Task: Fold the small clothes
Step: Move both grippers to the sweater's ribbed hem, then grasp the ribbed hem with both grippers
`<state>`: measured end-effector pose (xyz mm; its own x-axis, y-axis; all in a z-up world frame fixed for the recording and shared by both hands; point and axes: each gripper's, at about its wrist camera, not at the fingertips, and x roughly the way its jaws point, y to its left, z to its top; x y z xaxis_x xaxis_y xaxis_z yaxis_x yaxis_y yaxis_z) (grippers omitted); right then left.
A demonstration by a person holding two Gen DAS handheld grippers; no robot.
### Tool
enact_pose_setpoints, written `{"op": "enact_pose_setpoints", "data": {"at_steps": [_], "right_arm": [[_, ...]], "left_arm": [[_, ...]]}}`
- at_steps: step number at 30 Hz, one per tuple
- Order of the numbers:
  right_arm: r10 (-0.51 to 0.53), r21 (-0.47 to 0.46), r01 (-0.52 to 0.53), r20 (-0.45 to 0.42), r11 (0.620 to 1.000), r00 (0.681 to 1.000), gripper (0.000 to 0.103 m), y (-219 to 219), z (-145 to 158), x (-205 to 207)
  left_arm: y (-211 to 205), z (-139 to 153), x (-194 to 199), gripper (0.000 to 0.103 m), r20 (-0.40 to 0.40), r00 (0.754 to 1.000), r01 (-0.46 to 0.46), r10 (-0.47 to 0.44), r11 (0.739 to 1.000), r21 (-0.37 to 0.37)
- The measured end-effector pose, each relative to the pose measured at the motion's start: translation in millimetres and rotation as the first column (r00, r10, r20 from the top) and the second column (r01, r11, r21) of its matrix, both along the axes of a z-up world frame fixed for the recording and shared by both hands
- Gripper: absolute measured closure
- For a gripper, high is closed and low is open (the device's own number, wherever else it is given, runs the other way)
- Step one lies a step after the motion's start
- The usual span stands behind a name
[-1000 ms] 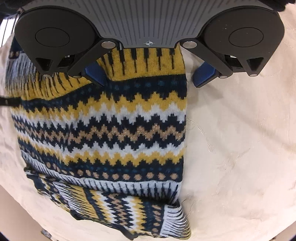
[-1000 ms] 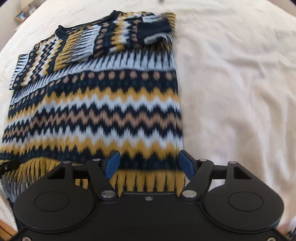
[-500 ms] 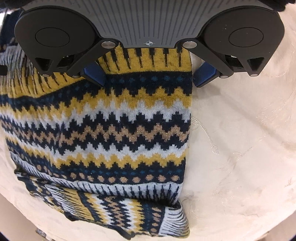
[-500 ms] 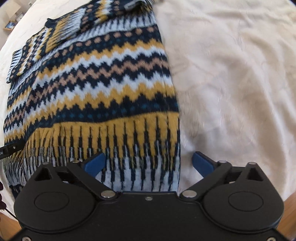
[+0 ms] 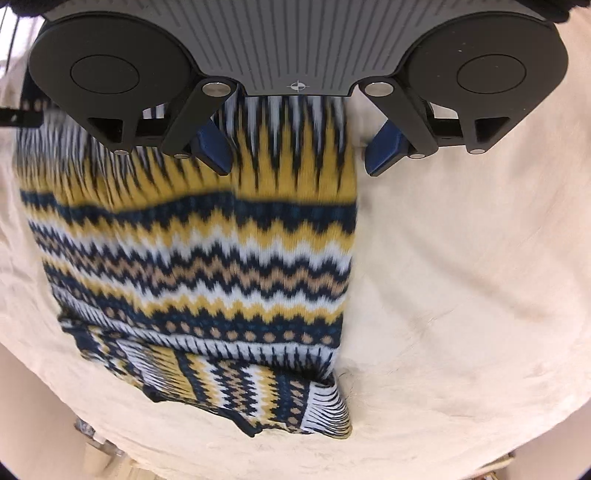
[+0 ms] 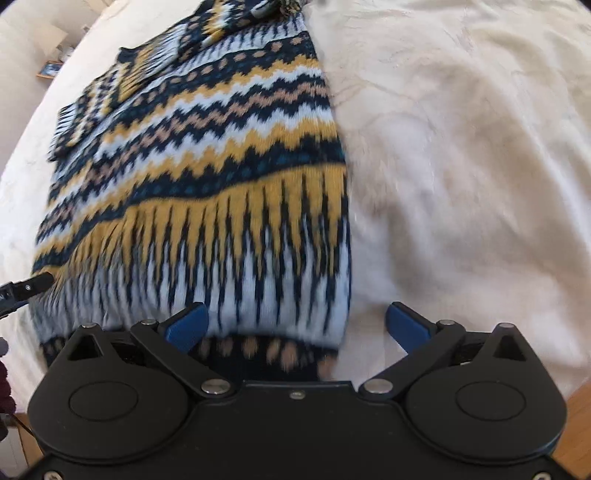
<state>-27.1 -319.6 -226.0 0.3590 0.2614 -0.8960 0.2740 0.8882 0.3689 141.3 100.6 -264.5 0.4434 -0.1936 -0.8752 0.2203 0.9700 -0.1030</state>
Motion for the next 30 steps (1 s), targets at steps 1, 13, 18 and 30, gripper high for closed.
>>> {"op": "enact_pose_setpoints", "data": {"at_steps": [1,13,18,30], "right_arm": [[0.007,0.014,-0.007,0.009,1.0,1.0,0.0,2,1,-9],[0.131,0.061,-0.138,0.109,0.989,0.985,0.0,10,9,-48],[0.175,0.051,-0.183,0.125,0.982,0.976,0.0,19,7,-45],[0.131,0.124,-0.139,0.069,0.983,0.989,0.09,4,6,-38]], "left_arm": [[5,6,-7,0.024,0.002,1.0,0.0,0.0,1.0,-0.002],[8,-8,-65,0.025,-0.043,0.999,0.014,-0.013,1.0,0.026],[-4,-18,-60,0.025,-0.037,0.999,0.014,-0.013,1.0,0.024],[-6,-15,-56,0.093,-0.039,0.999,-0.002,-0.001,0.996,-0.084]]}}
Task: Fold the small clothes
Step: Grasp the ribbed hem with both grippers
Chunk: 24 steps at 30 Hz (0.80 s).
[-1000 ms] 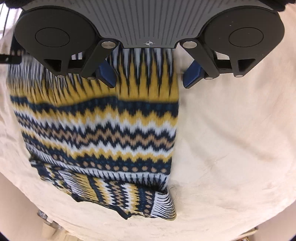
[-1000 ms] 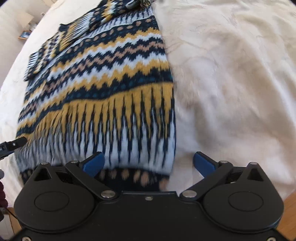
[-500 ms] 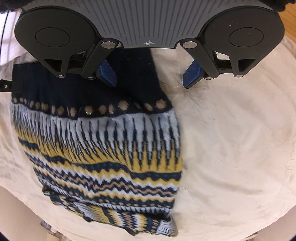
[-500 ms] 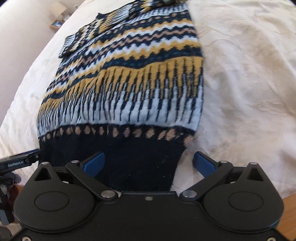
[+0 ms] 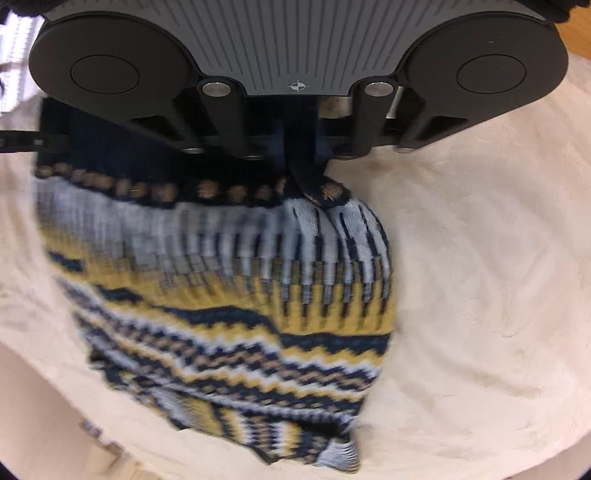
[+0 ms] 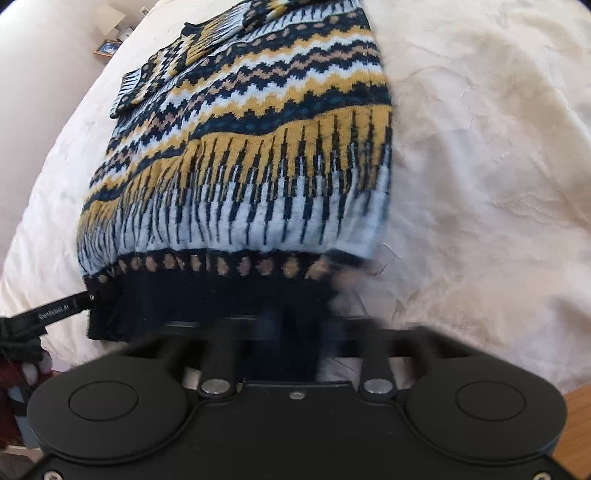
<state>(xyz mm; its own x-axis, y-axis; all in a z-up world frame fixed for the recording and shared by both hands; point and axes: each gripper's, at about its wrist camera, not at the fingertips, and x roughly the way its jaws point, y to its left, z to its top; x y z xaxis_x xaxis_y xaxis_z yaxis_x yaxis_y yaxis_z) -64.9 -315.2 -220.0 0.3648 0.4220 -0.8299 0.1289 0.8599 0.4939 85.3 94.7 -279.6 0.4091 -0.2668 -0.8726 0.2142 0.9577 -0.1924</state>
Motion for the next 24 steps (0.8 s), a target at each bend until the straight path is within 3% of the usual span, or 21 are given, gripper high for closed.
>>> {"op": "enact_pose_setpoints", "data": {"at_steps": [3,7,10,13,18,21,22,24], "right_arm": [[0.036,-0.012,-0.035,0.059,0.999,0.998,0.091,2,22,0],[0.011,0.025,-0.016,0.192,1.0,0.981,0.091,-6,74,-14],[-0.015,0.034,0.007,0.239,0.999,0.971,0.091,-12,100,-29],[-0.024,0.017,0.021,0.183,1.0,0.983,0.091,-16,90,-37],[0.014,-0.058,-0.014,0.01,0.998,1.0,0.09,-10,31,-27],[0.021,-0.09,-0.023,-0.017,0.996,1.0,0.083,-7,22,-22],[0.014,-0.085,-0.015,-0.009,0.996,1.0,0.082,-9,23,-22],[-0.002,-0.074,0.004,0.021,0.997,1.0,0.071,-12,29,-25]], "left_arm": [[-3,24,-4,0.093,0.058,0.998,0.024,-0.024,1.0,0.011],[5,76,-15,0.093,0.17,0.985,0.031,-0.023,0.998,-0.048],[16,95,-24,0.093,0.178,0.984,0.036,-0.02,0.996,-0.087],[23,77,-31,0.093,0.107,0.994,0.031,-0.024,0.997,-0.071],[26,14,-23,0.09,-0.035,0.999,0.009,-0.008,1.0,0.023],[30,6,-22,0.089,-0.037,0.999,-0.005,0.006,1.0,0.025],[33,6,-23,0.087,-0.033,0.999,-0.009,0.009,1.0,0.009],[37,9,-26,0.077,-0.024,1.0,-0.006,0.005,1.0,-0.022]]}}
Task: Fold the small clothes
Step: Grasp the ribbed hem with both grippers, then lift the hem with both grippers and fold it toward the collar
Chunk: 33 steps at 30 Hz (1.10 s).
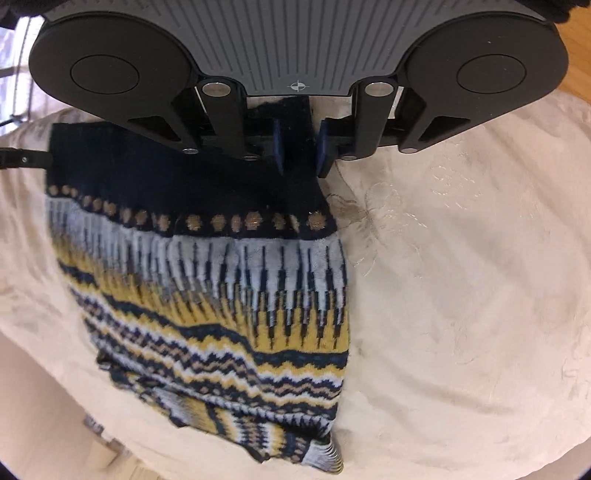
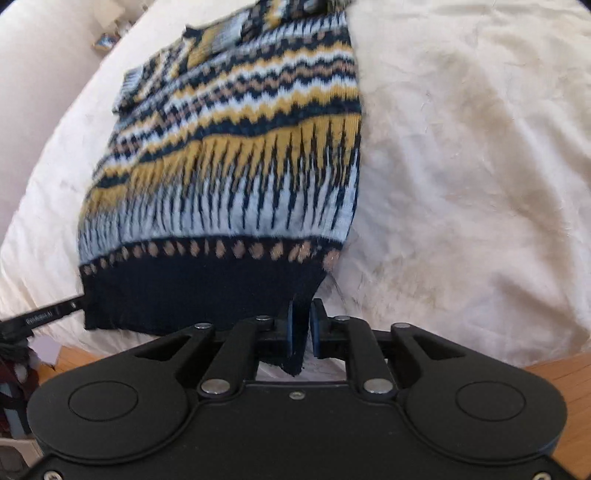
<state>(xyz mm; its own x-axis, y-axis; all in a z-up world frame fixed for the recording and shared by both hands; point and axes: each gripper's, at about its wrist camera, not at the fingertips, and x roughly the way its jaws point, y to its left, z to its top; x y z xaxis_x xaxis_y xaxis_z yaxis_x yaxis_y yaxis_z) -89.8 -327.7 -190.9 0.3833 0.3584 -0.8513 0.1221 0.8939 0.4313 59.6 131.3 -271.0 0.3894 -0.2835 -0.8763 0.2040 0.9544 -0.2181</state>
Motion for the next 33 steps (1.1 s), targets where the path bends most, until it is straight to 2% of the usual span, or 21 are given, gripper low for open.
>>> {"op": "enact_pose_setpoints", "data": {"at_steps": [2,3,9,14,18,19,20,21,22,23,27,33], "right_arm": [[-0.012,0.01,0.011,0.039,1.0,0.999,0.043,-4,5,-4],[-0.021,0.013,0.02,0.059,1.0,0.998,0.039,-6,6,-5],[-0.032,0.012,0.031,0.06,0.999,0.998,0.038,-10,0,4],[-0.011,0.021,0.01,0.024,1.0,1.0,0.038,-5,-13,9],[0.01,0.037,-0.01,0.007,0.999,1.0,0.037,3,-22,8],[0.014,0.049,-0.014,0.006,0.999,1.0,0.038,5,-24,8],[0.013,0.058,-0.014,0.006,0.998,1.0,0.044,6,-24,8],[0.013,0.067,-0.013,0.009,0.998,1.0,0.05,7,-24,9],[0.013,0.08,-0.014,0.008,0.997,1.0,0.068,8,-25,10],[0.011,0.088,-0.011,0.001,0.996,1.0,0.091,8,-25,11],[0.004,0.142,-0.007,0.019,0.99,1.0,0.09,4,-10,12],[-0.002,0.216,-0.023,0.117,0.976,0.993,0.09,-10,40,10]], "left_arm": [[2,0,0,0.066,0.008,1.0,-0.006,0.006,1.0,-0.029],[3,-2,2,0.061,0.005,1.0,-0.017,0.017,0.999,-0.043],[-2,-11,13,0.051,-0.002,0.999,-0.049,0.049,0.995,-0.089],[-10,-23,22,0.046,-0.021,0.998,-0.057,0.055,0.992,-0.113],[-12,-29,26,0.046,-0.032,0.997,-0.074,0.07,0.989,-0.125],[-11,-28,25,0.046,-0.034,0.997,-0.08,0.076,0.988,-0.129],[-10,-28,25,0.048,-0.037,0.996,-0.088,0.083,0.987,-0.135],[-8,-28,24,0.062,-0.042,0.995,-0.092,0.087,0.986,-0.142],[-6,-28,23,0.073,-0.046,0.995,-0.095,0.089,0.983,-0.154],[-4,-27,22,0.091,-0.054,0.994,-0.099,0.091,0.981,-0.168],[6,-11,11,0.094,-0.049,0.993,-0.117,0.109,0.967,-0.228],[23,37,2,0.095,-0.003,0.986,-0.157,0.165,0.935,-0.317]]}}
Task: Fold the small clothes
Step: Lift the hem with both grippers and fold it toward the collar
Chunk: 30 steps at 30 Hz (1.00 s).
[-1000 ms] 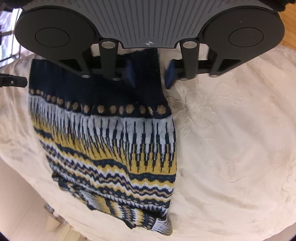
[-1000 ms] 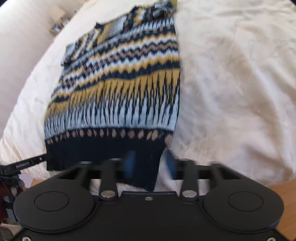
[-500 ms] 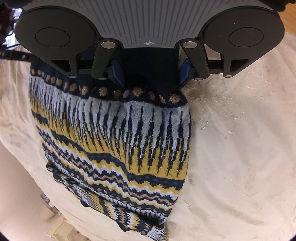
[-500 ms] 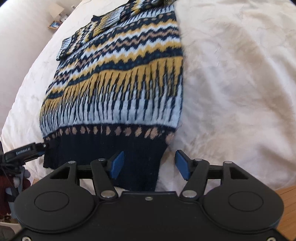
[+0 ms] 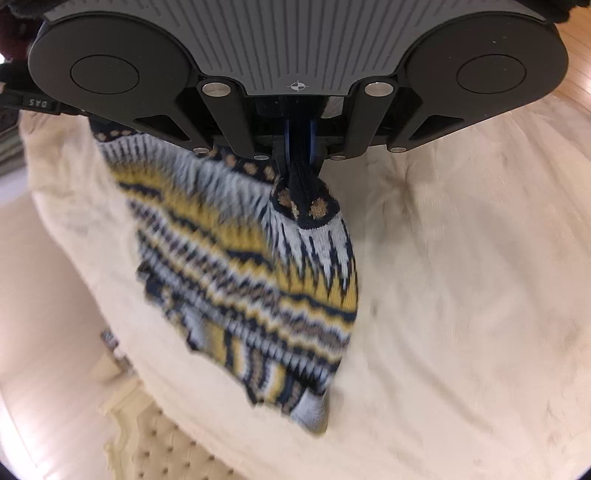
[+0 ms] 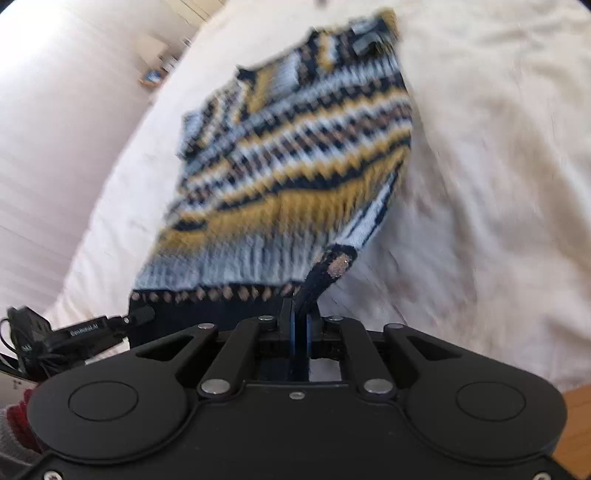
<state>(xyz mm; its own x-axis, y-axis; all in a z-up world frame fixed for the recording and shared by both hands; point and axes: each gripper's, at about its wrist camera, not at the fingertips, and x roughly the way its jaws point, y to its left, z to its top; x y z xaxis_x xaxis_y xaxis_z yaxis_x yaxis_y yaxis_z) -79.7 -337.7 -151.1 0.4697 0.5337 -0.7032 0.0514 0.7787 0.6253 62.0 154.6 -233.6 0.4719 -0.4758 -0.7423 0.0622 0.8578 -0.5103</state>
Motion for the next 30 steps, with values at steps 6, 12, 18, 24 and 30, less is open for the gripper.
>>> {"op": "enact_pose_setpoints", "data": {"at_steps": [6,12,18,24,30], "right_arm": [[-0.063,0.071,0.055,0.109,0.996,0.992,0.09,-15,44,28],[-0.148,0.131,0.122,0.214,0.984,0.966,0.09,-31,73,88],[-0.182,0.121,0.154,0.272,0.981,0.945,0.09,-38,84,162],[-0.228,0.107,0.207,0.237,0.972,0.944,0.09,-44,66,239],[-0.247,0.064,0.24,0.144,0.969,0.958,0.09,-43,29,295]], "left_arm": [[1,50,34,0.095,0.088,0.995,-0.036,0.042,0.997,-0.071],[-11,85,104,0.094,0.185,0.981,-0.042,0.064,0.992,-0.12],[-36,94,187,0.094,0.225,0.972,-0.031,0.06,0.991,-0.131],[-65,79,264,0.094,0.195,0.98,-0.024,0.046,0.994,-0.111],[-85,49,322,0.094,0.114,0.993,-0.009,0.013,0.999,-0.036]]}}
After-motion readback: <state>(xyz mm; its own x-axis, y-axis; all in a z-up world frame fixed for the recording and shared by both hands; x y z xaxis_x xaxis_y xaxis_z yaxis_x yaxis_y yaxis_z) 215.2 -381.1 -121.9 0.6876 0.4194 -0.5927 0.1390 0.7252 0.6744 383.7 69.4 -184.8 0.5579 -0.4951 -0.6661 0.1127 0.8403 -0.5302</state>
